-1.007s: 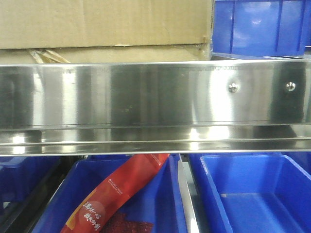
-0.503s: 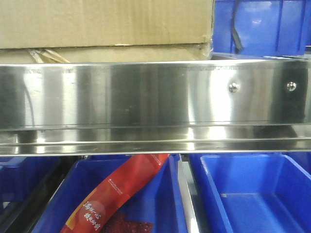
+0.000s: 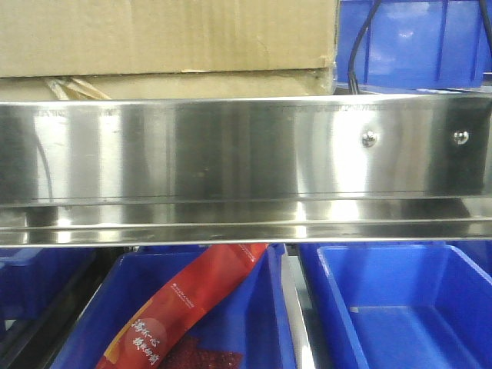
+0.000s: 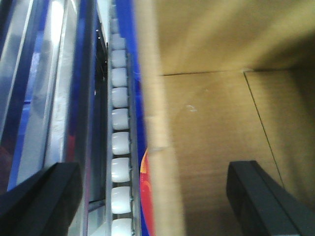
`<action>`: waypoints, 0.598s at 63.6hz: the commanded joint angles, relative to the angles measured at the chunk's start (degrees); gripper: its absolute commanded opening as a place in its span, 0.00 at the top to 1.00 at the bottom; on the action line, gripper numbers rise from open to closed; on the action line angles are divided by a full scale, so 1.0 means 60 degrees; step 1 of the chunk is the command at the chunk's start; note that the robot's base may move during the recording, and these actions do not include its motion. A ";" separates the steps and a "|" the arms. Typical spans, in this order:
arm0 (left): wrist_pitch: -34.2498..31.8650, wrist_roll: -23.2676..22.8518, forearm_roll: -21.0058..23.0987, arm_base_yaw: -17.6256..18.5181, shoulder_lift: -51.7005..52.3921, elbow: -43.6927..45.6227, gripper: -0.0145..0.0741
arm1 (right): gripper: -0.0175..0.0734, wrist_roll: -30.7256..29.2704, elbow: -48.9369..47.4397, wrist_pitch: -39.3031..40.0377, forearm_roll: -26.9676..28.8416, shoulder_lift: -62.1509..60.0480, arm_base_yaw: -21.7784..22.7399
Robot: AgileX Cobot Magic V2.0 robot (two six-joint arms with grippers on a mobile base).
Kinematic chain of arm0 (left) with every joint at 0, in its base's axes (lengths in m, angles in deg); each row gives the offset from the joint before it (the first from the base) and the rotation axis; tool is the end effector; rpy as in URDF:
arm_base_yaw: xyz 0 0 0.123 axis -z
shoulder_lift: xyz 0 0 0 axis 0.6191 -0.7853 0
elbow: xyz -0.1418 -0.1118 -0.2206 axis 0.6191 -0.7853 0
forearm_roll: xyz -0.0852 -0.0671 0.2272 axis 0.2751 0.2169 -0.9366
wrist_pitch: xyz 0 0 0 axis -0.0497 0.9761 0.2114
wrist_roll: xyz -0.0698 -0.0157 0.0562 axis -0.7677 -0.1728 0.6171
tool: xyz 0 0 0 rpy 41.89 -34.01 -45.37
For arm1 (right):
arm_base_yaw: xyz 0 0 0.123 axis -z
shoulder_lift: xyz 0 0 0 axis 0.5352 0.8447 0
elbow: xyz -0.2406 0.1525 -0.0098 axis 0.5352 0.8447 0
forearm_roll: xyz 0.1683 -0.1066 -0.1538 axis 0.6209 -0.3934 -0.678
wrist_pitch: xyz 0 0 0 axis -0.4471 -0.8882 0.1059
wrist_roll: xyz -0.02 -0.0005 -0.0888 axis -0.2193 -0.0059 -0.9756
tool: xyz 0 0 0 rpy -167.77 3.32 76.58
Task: Grab carton from right shelf to conveyor
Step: 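Close both grippers on the carton's opposite side walls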
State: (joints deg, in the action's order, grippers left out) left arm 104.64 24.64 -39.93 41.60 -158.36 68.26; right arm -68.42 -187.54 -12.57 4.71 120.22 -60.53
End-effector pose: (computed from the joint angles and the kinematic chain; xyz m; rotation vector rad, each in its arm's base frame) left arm 0.3719 -0.0175 0.4331 -0.0244 2.4415 0.0028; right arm 0.3698 0.1921 0.4331 -0.4131 2.3483 0.2227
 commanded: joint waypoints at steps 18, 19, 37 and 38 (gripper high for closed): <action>-0.0073 0.0007 -0.0228 0.0058 -0.0277 0.0089 0.57 | 0.88 0.0008 -0.0088 0.0127 -0.0099 0.0245 0.0028; -0.0073 0.0007 -0.0228 0.0058 -0.0277 0.0089 0.61 | 0.91 0.0008 -0.0088 0.0127 -0.0099 0.0245 0.0028; -0.0073 -0.0108 -0.0271 0.0058 -0.0196 0.0095 0.86 | 0.88 0.0008 -0.0088 0.0127 -0.0099 0.0081 0.0028; -0.0073 -0.0158 -0.0269 0.0058 -0.0165 0.0095 0.86 | 0.88 0.0008 -0.0088 0.0127 -0.0099 0.0013 0.0028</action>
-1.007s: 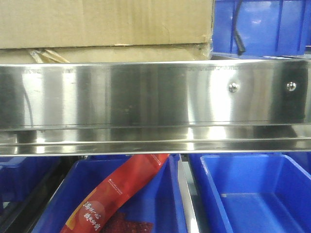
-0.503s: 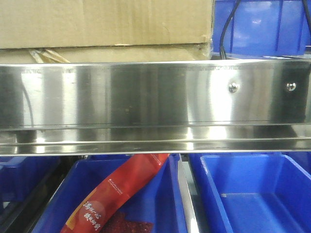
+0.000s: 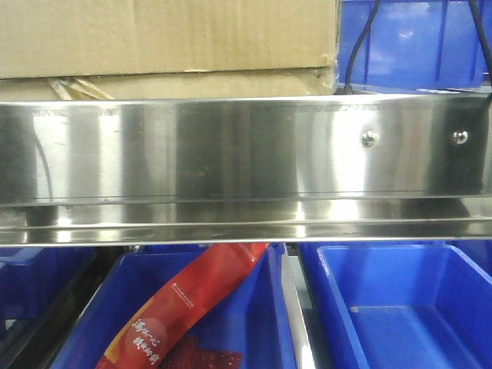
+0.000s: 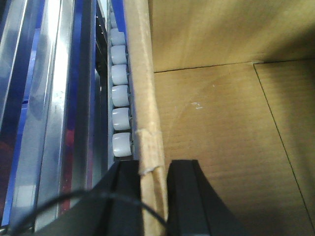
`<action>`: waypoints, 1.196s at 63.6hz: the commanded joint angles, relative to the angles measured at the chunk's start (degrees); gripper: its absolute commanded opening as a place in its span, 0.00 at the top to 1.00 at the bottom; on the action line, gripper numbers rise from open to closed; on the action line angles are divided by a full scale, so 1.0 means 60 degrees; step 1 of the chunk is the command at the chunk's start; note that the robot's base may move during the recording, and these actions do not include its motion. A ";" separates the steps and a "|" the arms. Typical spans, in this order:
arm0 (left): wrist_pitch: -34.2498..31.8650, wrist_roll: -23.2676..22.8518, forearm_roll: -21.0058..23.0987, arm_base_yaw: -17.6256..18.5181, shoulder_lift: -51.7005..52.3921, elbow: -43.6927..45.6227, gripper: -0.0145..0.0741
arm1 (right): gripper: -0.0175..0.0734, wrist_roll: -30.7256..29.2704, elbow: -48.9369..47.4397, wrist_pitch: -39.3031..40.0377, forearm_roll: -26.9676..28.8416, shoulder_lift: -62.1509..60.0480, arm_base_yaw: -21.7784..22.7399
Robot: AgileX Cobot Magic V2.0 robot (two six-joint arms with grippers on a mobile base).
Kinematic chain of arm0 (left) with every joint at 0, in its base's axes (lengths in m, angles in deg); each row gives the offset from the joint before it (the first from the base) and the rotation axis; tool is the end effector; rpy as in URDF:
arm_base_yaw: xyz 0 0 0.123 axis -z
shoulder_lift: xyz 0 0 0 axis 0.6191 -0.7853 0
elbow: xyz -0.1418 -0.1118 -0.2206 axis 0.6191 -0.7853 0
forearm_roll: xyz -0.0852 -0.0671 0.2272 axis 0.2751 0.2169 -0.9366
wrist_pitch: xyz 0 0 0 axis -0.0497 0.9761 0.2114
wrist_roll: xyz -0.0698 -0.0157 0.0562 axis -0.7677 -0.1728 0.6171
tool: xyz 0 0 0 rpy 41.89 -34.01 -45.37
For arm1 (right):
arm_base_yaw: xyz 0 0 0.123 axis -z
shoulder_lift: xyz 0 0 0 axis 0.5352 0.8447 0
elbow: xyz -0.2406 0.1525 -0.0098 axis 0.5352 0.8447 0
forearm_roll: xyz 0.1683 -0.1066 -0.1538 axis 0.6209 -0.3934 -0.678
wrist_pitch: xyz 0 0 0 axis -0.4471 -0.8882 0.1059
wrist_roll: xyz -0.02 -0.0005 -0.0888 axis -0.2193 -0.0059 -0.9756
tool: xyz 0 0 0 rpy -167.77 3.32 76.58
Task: Grab carton from right shelf to conveyor
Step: 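Close both grippers on the carton's opposite side walls, then lift the carton off the shelf with both grippers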
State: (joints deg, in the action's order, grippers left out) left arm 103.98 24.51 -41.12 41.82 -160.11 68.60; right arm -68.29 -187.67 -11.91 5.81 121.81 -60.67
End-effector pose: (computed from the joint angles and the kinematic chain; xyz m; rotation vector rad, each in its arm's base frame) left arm 0.3818 -0.0178 0.4240 -0.0212 2.4530 0.0282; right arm 0.3766 0.1988 0.4227 -0.4185 2.3654 0.2442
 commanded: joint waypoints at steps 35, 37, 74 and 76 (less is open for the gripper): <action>0.0037 -0.0901 -0.0320 0.1353 0.3140 -0.0489 0.86 | 0.88 -0.0014 0.1462 0.0017 -0.0283 -0.3679 -0.0051; 0.0037 -0.1048 -0.0500 0.1545 0.3257 -0.0634 0.86 | 0.88 -0.0014 0.1751 0.0017 -0.0283 -0.3893 -0.0068; 0.0037 -0.1853 -0.0929 0.3272 0.4532 -0.2958 0.86 | 0.88 -0.0014 0.5450 0.0017 -0.0283 -0.7224 -0.0068; 0.0037 -0.1853 -0.0926 0.3272 0.4532 -0.2958 0.86 | 0.88 -0.0014 0.5450 0.0017 -0.0283 -0.7224 -0.0068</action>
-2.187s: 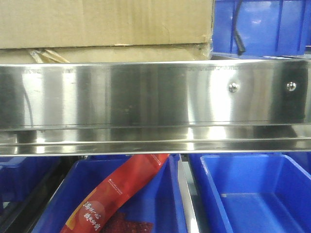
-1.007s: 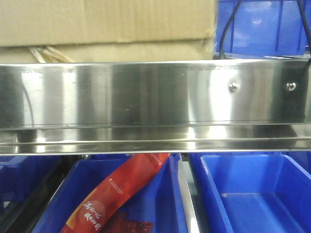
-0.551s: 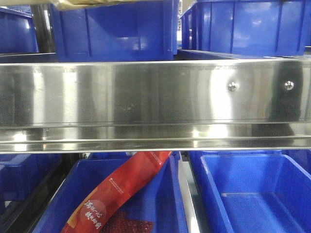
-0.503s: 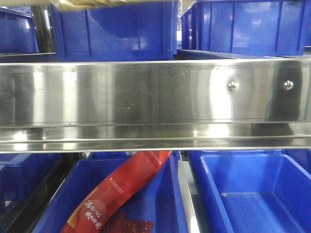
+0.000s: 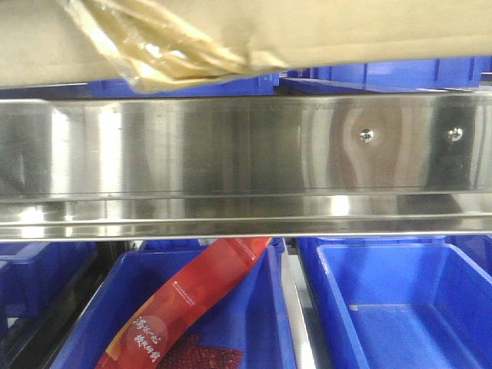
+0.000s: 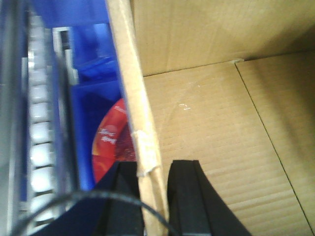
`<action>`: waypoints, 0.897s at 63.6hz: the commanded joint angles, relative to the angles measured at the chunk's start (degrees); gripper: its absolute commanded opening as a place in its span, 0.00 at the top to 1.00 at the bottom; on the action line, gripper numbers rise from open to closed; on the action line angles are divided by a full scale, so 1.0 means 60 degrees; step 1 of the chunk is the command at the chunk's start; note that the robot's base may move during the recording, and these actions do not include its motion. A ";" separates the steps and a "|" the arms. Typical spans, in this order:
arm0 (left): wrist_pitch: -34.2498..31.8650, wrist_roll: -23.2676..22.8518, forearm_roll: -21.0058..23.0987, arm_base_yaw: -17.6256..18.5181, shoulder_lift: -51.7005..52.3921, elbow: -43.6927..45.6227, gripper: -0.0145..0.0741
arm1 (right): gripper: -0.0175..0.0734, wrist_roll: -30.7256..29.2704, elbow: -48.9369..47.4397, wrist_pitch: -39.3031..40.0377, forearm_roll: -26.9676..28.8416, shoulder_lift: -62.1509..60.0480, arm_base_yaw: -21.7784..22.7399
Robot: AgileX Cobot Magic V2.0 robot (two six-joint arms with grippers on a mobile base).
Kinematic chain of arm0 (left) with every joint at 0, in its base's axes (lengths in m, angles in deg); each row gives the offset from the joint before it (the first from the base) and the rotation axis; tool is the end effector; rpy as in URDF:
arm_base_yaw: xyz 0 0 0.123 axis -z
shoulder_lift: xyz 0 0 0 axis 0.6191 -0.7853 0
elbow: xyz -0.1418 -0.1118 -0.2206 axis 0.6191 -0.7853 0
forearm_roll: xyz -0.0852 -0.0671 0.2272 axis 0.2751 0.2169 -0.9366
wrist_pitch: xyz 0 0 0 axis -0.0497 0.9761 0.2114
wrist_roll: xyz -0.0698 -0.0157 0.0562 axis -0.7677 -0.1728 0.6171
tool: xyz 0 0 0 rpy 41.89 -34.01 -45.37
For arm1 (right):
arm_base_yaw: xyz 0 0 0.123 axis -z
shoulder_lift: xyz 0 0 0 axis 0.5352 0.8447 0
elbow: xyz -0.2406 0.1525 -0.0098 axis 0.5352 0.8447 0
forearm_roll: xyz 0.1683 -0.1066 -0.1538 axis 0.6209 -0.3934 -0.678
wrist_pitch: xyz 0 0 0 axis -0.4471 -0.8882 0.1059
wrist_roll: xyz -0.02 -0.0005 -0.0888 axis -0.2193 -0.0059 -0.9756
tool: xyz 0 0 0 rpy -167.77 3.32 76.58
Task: Grab carton from right shelf to conveyor
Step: 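Lift the carton off the shelf with both grippers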
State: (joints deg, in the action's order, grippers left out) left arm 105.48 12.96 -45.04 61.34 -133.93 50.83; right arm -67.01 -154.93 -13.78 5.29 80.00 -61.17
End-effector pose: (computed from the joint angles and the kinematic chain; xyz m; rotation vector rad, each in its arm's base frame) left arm 0.2293 -0.0848 0.4787 0.1278 2.3273 -0.1690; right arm 0.1871 0.0979 0.4961 -0.3752 2.2475 0.2892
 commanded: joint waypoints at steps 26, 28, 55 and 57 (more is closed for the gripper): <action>-0.0212 0.0073 -0.0508 0.0018 0.0168 0.0004 0.86 | 0.88 -0.0227 -0.0006 0.0329 -0.0196 -0.0257 0.0015; -0.0212 0.0073 -0.0508 0.0018 0.0168 0.0004 0.86 | 0.88 -0.0227 -0.0006 0.0329 -0.0196 -0.0257 0.0015; -0.0212 0.0073 -0.0527 0.0018 0.0168 0.0004 0.86 | 0.88 -0.0227 -0.0006 0.0353 -0.0196 -0.0257 0.0015; -0.0212 0.0073 -0.0527 0.0018 0.0168 0.0004 0.86 | 0.88 -0.0227 -0.0006 0.0353 -0.0196 -0.0257 0.0015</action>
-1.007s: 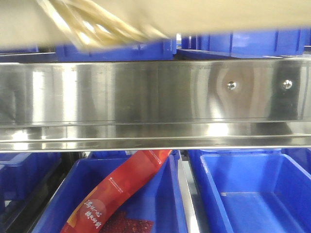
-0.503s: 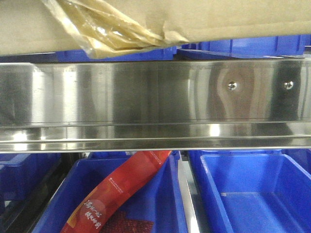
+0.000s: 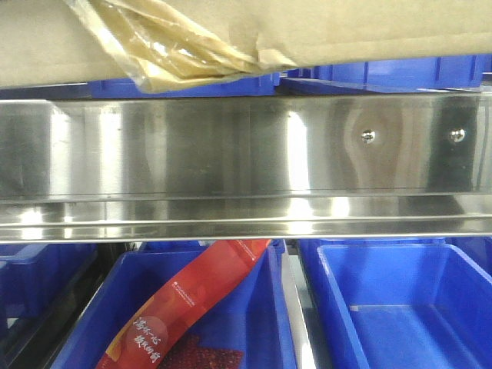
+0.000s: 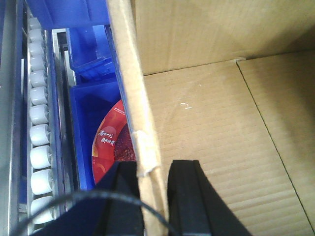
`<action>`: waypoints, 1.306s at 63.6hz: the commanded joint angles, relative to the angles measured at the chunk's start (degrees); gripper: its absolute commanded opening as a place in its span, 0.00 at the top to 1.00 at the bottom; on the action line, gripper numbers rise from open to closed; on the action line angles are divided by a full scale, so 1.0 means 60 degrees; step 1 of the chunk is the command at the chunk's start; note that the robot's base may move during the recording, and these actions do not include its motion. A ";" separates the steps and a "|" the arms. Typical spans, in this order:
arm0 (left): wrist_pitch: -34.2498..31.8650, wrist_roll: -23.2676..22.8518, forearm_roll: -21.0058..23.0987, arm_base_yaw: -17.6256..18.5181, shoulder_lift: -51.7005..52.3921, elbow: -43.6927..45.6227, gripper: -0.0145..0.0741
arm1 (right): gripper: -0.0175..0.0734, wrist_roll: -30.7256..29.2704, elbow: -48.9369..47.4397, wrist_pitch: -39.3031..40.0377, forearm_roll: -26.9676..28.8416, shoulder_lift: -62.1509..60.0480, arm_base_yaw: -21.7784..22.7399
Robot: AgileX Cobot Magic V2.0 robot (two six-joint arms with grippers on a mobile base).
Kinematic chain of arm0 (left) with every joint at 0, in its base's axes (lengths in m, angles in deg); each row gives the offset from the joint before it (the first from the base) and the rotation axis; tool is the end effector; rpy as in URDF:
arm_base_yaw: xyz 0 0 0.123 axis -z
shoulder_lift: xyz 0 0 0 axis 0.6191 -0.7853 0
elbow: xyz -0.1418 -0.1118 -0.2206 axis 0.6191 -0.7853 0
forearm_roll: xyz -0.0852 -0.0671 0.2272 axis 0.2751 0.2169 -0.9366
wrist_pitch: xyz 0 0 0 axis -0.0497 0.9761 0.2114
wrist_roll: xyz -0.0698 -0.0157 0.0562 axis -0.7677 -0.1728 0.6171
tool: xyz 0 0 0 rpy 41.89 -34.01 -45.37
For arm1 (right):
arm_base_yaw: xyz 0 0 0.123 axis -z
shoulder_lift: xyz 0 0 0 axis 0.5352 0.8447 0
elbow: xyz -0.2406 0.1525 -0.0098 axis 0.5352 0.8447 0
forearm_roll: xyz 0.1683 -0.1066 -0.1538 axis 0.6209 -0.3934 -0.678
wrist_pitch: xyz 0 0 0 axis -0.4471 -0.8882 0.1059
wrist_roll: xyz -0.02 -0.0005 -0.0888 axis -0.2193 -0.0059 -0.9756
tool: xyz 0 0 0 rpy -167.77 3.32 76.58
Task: Grab carton from right shelf to conveyor
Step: 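Lift the carton off the shelf with both grippers, then hold the carton with both grippers while the base drives to the conveyor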
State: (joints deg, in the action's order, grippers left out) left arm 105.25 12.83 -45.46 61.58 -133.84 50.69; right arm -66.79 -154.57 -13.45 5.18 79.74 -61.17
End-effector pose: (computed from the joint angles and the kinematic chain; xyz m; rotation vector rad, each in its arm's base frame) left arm 0.2290 -0.0851 0.4788 0.1295 2.3225 -0.1644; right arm 0.1865 0.0974 0.4958 -0.3702 2.2442 0.2901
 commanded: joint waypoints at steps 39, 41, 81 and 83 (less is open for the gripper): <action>-0.0174 0.0095 -0.0456 -0.0022 0.0153 0.0028 0.86 | 0.88 -0.0264 -0.0066 0.0297 -0.0178 -0.0215 0.0015; -0.0174 0.0095 -0.0456 -0.0022 0.0153 0.0028 0.86 | 0.88 -0.0264 -0.0066 0.0297 -0.0178 -0.0215 0.0015; -0.0174 0.0095 -0.0456 -0.0022 0.0153 0.0028 0.86 | 0.88 -0.0264 -0.0066 0.0297 -0.0178 -0.0215 0.0015; -0.0174 0.0095 -0.0456 -0.0022 0.0153 0.0028 0.86 | 0.88 -0.0264 -0.0066 0.0297 -0.0178 -0.0215 0.0015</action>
State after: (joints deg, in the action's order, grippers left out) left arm 105.25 12.83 -45.78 61.58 -133.58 50.69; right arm -66.79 -154.57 -13.13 5.18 79.74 -61.17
